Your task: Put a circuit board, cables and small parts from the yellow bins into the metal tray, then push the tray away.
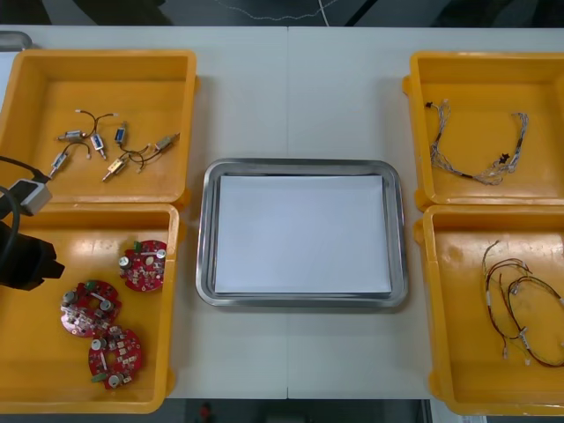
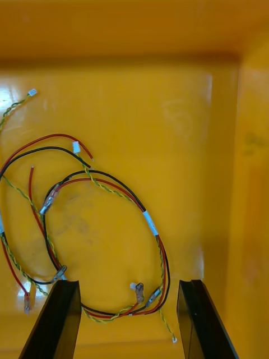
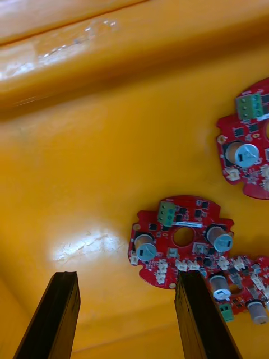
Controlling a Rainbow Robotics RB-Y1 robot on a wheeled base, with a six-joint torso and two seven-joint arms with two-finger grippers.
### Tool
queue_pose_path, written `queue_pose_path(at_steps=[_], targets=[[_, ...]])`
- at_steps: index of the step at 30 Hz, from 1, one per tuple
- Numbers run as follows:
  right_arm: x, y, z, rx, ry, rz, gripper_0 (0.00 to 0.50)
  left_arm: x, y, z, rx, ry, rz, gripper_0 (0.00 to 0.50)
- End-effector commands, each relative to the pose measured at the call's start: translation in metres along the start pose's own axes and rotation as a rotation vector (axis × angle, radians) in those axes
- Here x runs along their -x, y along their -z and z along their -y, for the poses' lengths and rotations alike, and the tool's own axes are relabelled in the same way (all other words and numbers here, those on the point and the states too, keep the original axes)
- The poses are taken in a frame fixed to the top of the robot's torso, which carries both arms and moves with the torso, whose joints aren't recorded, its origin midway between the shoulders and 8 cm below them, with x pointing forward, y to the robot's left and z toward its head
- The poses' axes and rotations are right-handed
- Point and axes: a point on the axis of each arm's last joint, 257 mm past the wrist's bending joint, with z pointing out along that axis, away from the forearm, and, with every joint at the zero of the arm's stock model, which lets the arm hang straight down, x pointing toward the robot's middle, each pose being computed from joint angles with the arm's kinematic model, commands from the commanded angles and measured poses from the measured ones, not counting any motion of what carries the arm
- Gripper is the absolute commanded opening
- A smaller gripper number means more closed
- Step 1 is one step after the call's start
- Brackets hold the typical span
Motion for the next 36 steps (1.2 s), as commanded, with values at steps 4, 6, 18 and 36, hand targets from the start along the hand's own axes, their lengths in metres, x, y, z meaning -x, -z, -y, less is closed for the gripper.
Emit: queue_pose_path(at_steps=[4, 6, 18, 36], targets=[[-0.013, -0.017, 0.016, -0.011, 0.091, -0.047, 0.500, -0.015, -0.016, -0.019, 0.030, -0.137, -0.047, 0.500], [-0.015, -0.021, 0.018, -0.007, 0.089, -0.052, 0.500, -0.016, -0.023, -0.018, 0.032, -0.147, -0.049, 0.500], [-0.013, -0.047, 0.021, 0.030, 0.079, -0.083, 0.500, -0.029, -0.043, -0.010, 0.021, -0.174, -0.084, 0.500], [-0.031, -0.081, 0.030, 0.068, 0.016, -0.133, 0.500, -0.042, -0.064, -0.007, 0.004, -0.152, -0.107, 0.500]])
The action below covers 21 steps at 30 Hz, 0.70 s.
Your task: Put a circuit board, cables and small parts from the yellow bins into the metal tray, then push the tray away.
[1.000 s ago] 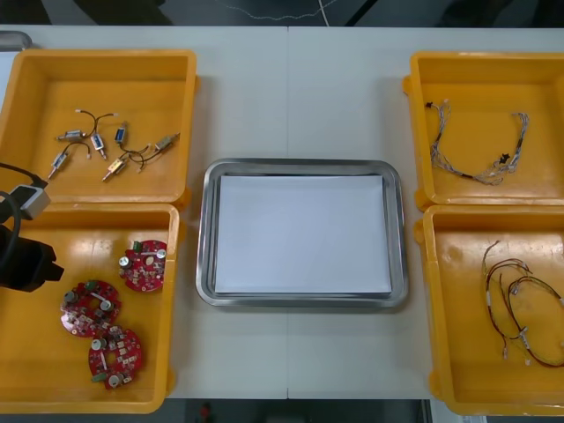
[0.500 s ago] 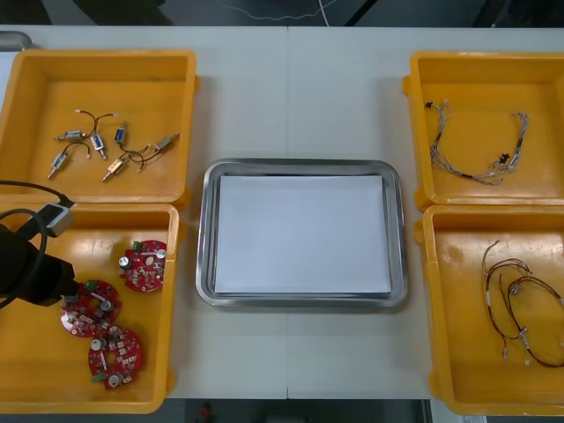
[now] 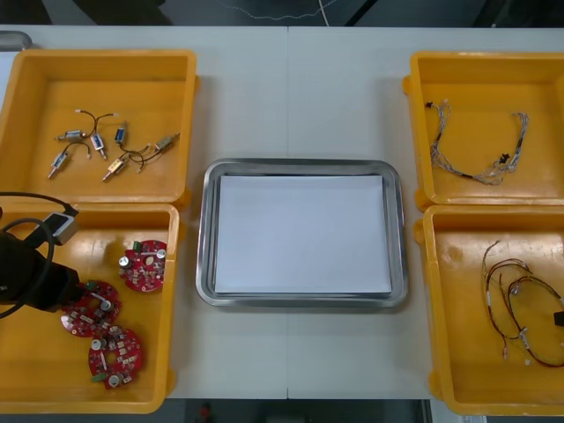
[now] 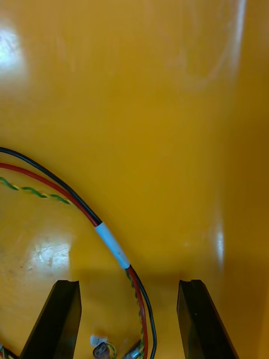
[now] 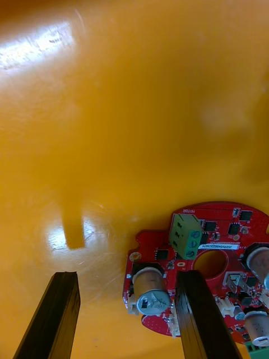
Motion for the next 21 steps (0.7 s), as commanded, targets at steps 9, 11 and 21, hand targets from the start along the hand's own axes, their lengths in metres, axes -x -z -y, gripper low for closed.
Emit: queue_pose_path(at_steps=[9, 11, 21], targets=[[0.006, -0.007, 0.000, 0.006, 0.078, 0.001, 0.500, -0.017, -0.003, -0.012, 0.036, -0.105, -0.038, 0.500], [0.005, -0.008, -0.001, 0.006, 0.082, -0.002, 0.500, -0.018, -0.004, -0.013, 0.037, -0.104, -0.038, 0.500], [0.003, -0.008, -0.004, 0.017, 0.095, -0.004, 0.000, -0.022, -0.006, -0.014, 0.041, -0.101, -0.038, 0.480]])
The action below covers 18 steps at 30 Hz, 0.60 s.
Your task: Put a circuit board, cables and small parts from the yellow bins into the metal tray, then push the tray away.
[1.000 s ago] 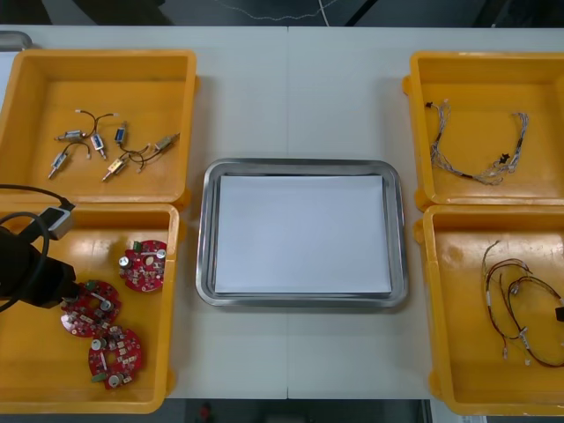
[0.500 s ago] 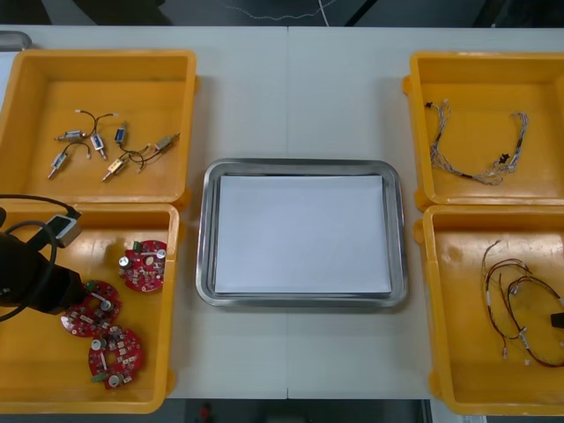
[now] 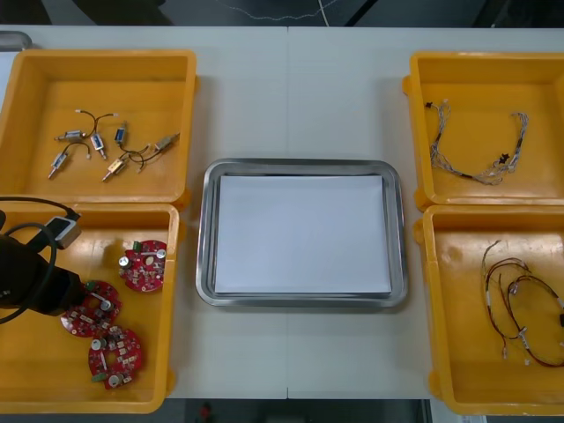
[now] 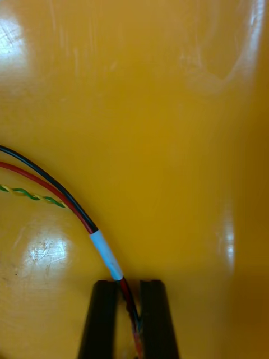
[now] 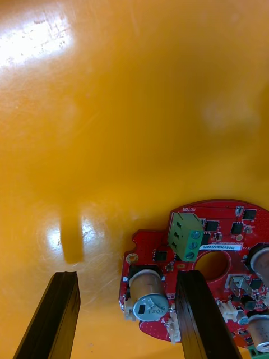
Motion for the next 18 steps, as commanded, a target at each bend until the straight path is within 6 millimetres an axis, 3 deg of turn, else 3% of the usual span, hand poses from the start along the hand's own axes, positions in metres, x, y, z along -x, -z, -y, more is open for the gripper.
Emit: queue_pose_path(at_steps=[1, 3, 4, 5, 18], targets=[[0.006, 0.002, -0.001, 0.001, 0.065, 0.003, 0.000, -0.019, -0.002, -0.015, 0.039, -0.100, -0.035, 0.430], [0.011, 0.006, -0.002, 0.000, 0.072, 0.013, 0.000, -0.020, -0.003, -0.014, 0.037, -0.098, -0.031, 0.268], [0.014, 0.010, -0.001, -0.003, 0.074, 0.020, 0.000, -0.021, -0.004, -0.015, 0.038, -0.099, -0.031, 0.085], [0.018, 0.017, -0.001, -0.006, 0.080, 0.028, 0.000, -0.020, -0.004, -0.014, 0.038, -0.099, -0.025, 0.003], [0.052, 0.109, -0.011, -0.050, 0.176, 0.068, 0.000, -0.012, 0.002, -0.016, 0.045, -0.109, -0.014, 0.000]])
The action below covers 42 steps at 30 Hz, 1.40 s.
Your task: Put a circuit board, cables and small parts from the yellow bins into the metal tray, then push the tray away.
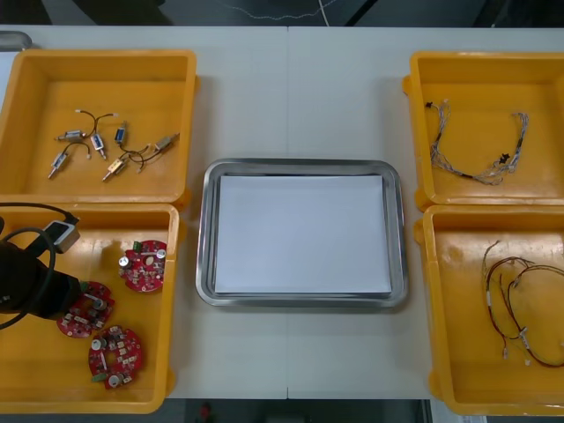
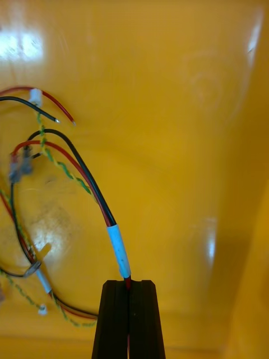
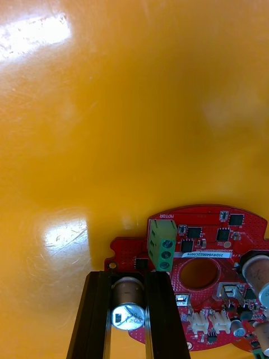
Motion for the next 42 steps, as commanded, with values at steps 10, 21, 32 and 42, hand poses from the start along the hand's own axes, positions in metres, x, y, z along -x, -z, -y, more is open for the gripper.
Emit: queue_pose_path(at_steps=[10, 21, 32, 42], targets=[[0.039, 0.089, 0.001, -0.089, 0.146, 0.056, 0.000, 0.030, 0.045, -0.017, 0.066, -0.137, 0.013, 0.000], [0.064, 0.123, -0.011, -0.161, 0.242, 0.112, 0.000, 0.053, 0.103, 0.005, 0.114, -0.203, 0.021, 0.002], [0.075, 0.134, -0.055, -0.214, 0.455, 0.119, 0.000, 0.068, 0.126, 0.064, 0.112, -0.239, 0.033, 0.001], [0.078, 0.135, -0.099, -0.128, 0.590, 0.137, 0.000, 0.098, 0.125, 0.137, 0.032, -0.219, 0.098, 0.001]])
